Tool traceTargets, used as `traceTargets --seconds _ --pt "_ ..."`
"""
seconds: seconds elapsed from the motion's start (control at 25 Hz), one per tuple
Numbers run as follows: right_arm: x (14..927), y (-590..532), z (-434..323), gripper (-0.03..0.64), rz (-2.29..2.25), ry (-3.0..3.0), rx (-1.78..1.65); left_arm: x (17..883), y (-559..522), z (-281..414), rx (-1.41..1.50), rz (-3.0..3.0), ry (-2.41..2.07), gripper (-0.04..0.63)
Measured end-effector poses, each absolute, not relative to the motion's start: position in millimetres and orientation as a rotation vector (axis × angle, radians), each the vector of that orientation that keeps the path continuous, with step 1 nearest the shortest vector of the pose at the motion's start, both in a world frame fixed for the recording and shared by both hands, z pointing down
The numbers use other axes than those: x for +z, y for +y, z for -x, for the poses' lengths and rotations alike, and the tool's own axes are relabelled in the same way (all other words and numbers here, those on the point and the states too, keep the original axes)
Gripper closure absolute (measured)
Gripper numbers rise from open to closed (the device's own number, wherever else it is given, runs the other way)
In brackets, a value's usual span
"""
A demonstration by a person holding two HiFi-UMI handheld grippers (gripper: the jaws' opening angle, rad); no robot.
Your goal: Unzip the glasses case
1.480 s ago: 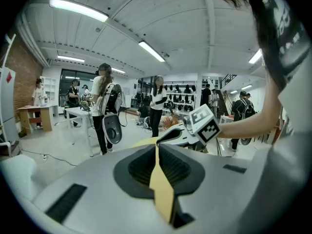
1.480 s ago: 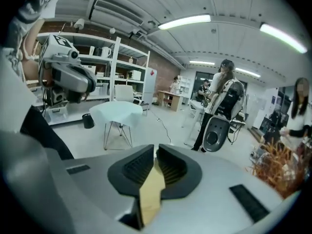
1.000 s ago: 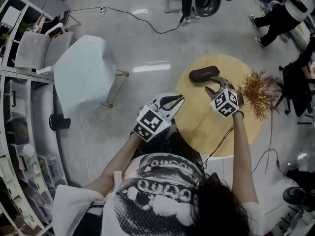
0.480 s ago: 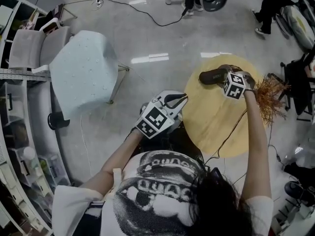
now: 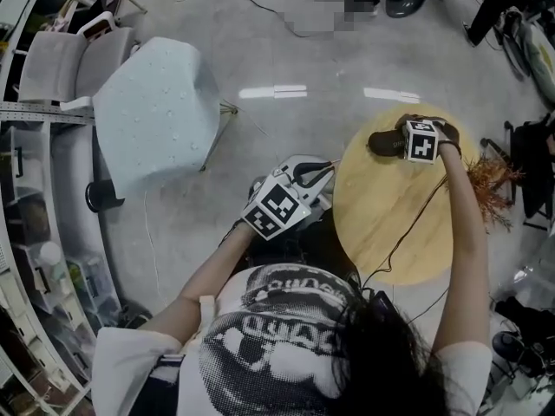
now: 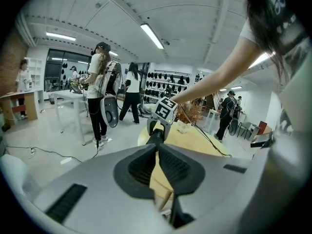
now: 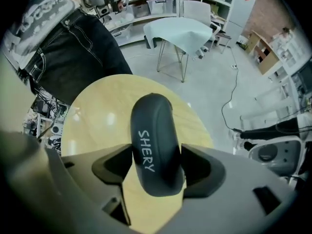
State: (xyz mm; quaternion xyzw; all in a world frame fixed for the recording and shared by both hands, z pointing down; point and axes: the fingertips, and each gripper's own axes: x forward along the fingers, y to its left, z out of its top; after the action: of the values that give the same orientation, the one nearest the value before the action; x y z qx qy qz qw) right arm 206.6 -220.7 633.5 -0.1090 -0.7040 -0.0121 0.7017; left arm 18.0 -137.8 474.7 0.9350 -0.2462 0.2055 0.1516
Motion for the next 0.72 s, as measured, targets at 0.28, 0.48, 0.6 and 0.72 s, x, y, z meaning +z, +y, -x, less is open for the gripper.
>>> traceTargets --seconds 0.28,0.48,0.6,0.72 --pt "627.6 -199.6 -189.5 0.319 0.162 -1.659 0.123 498.5 -140.7 -0.2 0.7 -2.676 -0.698 0.568" --pt "629.0 -169.7 -177.5 0.321 0.108 -1.693 0.209 529.8 -145.9 -14.8 0.827 -2.755 -0.551 0.568" --pt "630.7 -155.1 -171.2 0.321 0.061 -1.7 0.241 555.1 -147.4 -29.5 0.89 -2.782 -0.463 0.568" --pt "631.2 -145.0 -165.5 0.321 -0.006 -1.717 0.288 583.1 -149.2 -44.5 0.98 -2.799 -0.369 0.554"
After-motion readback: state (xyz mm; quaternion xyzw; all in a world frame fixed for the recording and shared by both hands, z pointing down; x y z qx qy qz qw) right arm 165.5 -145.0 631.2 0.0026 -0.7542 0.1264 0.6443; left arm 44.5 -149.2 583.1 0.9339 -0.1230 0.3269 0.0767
